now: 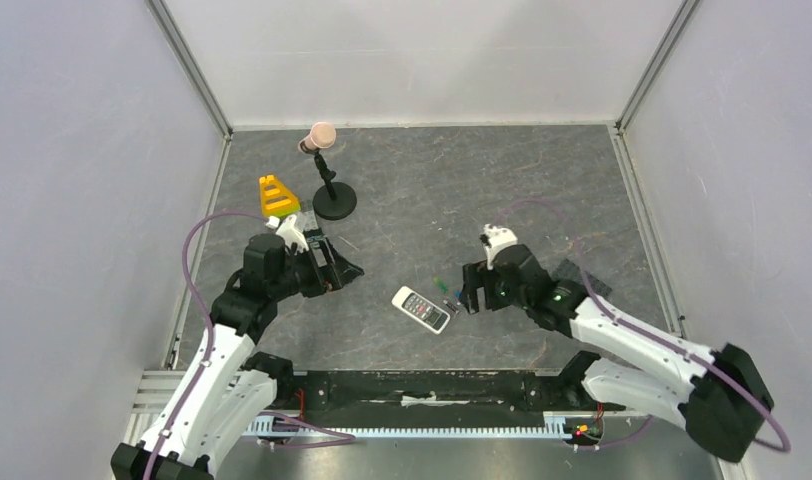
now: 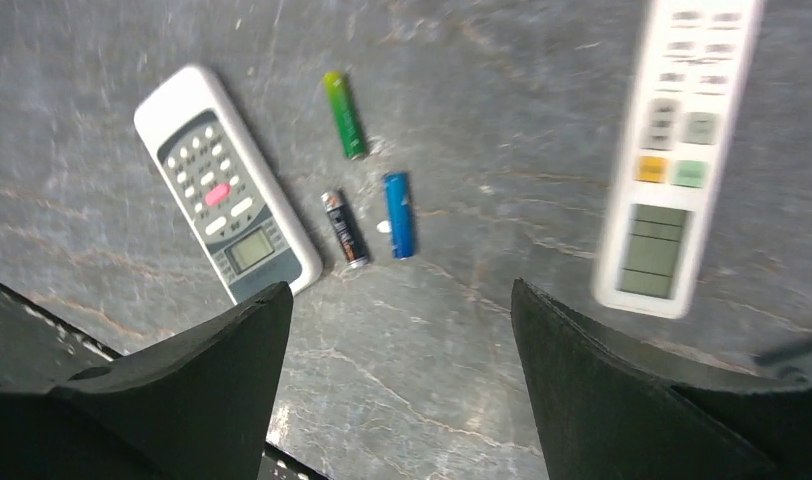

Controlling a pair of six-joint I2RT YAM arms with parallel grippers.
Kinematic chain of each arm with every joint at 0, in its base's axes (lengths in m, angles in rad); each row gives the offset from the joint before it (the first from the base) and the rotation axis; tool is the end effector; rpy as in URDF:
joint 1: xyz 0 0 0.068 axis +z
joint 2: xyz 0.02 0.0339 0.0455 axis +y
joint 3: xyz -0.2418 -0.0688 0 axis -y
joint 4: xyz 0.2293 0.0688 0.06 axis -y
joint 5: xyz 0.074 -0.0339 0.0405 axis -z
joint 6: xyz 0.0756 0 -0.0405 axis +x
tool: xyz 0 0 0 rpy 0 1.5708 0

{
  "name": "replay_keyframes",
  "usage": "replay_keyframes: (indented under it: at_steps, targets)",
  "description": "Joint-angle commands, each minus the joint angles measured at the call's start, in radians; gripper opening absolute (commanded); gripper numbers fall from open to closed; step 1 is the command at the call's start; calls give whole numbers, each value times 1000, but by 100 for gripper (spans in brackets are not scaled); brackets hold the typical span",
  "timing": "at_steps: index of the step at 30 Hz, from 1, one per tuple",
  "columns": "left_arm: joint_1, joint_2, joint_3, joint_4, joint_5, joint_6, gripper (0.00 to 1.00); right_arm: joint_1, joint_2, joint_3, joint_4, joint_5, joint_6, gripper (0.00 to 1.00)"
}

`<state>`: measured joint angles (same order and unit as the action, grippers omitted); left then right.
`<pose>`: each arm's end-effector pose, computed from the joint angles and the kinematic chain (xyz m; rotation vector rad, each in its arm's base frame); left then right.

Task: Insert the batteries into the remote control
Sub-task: Pick up the remote control from the center of the board.

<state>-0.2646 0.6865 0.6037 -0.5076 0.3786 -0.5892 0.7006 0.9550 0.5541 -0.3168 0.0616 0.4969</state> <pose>0.1725 -0.0757 0.2273 -0.1361 2.2497 -0.8864 0.1769 0.1431 0.1784 -0.2061 2.3399 0.5418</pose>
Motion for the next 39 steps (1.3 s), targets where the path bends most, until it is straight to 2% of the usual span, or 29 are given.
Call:
replay_keyframes:
  at_steps: [1, 4, 7, 12, 14, 18, 30, 35, 39]
  targets:
    - [-4, -8, -11, 117, -24, -86, 87, 146, 117, 60, 91, 79, -37, 83]
    - [-4, 17, 10, 108, -58, -73, 86, 237, 211, 119, 96, 110, -103, 85]
    - [-4, 42, 36, 100, -78, -54, 86, 287, 286, 164, 84, 197, -97, 86]
    - [-6, 83, 57, 119, -67, -57, 85, 272, 323, 250, -38, 517, 40, 87]
    - [-8, 95, 58, 130, -56, -63, 85, 220, 321, 264, -96, 555, 92, 87]
    - [-13, 114, 61, 133, -52, -56, 84, 95, 298, 230, -105, 482, 100, 86]
    - [-15, 121, 55, 126, -48, -25, 84, -120, 411, 223, -152, 271, -56, 87]
    - [-15, 127, 57, 124, -47, -6, 84, -132, 462, 216, -170, 216, -92, 81]
    - [-14, 128, 60, 123, -53, 3, 84, -141, 483, 201, -176, 178, -103, 71]
